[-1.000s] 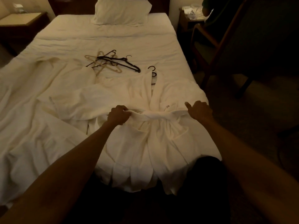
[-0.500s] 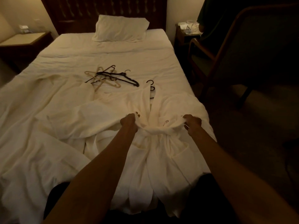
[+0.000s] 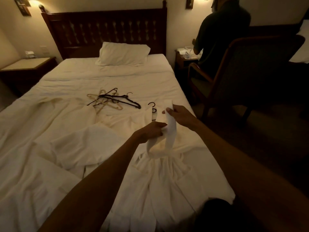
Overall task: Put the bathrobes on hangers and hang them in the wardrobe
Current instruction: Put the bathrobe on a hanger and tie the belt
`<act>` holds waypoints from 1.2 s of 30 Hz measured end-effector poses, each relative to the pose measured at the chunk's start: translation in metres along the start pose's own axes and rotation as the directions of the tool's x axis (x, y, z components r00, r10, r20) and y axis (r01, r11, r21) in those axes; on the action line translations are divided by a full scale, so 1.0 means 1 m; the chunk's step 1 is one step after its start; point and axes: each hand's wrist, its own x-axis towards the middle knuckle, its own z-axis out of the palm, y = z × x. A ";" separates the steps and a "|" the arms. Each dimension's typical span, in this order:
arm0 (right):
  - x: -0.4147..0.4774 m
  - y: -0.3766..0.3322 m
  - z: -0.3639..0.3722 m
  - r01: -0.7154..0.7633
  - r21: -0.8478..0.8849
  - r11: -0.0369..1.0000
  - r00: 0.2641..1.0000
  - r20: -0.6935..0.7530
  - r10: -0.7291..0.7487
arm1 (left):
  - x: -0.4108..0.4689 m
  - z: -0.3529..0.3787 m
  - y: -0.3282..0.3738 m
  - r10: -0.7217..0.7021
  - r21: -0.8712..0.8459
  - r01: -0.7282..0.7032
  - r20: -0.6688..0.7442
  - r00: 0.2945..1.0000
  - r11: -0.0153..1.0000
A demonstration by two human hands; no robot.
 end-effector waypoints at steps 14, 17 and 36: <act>-0.024 0.035 0.024 -0.041 -0.124 0.991 0.964 0.256 0.072 | -0.026 -0.032 -0.030 0.048 -0.213 -0.087 -0.183 0.982 0.973; -0.028 0.033 0.032 -0.011 -0.100 0.995 0.956 0.290 0.040 | -0.022 -0.035 -0.041 0.023 -0.255 -0.080 -0.218 0.976 0.964; -0.033 0.008 0.007 -0.167 -0.240 0.956 0.897 0.367 0.249 | -0.038 -0.010 -0.050 0.375 0.566 -0.188 -0.233 0.897 0.803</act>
